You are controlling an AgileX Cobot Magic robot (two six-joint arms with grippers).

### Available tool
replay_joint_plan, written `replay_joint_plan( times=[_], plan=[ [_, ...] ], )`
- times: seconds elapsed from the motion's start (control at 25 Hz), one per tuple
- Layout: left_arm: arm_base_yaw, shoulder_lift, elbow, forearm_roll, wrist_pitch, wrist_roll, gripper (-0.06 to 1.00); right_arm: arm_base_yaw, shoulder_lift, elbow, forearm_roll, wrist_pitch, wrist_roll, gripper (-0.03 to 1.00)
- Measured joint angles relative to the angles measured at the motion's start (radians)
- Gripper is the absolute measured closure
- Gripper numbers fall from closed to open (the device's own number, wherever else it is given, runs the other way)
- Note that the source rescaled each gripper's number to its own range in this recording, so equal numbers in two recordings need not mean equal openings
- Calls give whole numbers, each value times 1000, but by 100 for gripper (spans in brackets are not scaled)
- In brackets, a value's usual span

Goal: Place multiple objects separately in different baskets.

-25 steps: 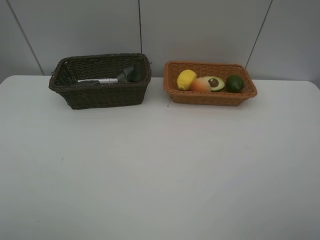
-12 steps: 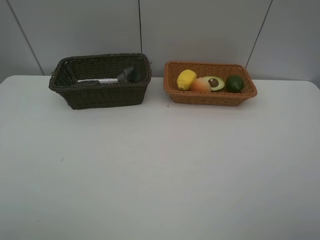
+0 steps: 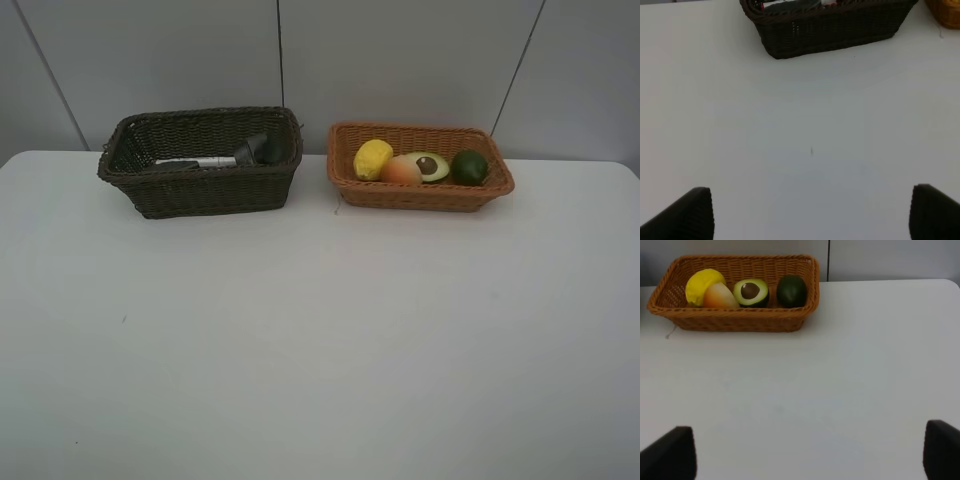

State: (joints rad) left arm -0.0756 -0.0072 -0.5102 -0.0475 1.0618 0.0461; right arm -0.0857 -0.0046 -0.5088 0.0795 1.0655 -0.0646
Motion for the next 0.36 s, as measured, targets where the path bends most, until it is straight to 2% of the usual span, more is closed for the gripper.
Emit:
replay_joint_plan(
  times=[0.36],
  plan=[
    [0,0,0,0,0,0,-5,0,0,0,0,0,0,-3]
  ],
)
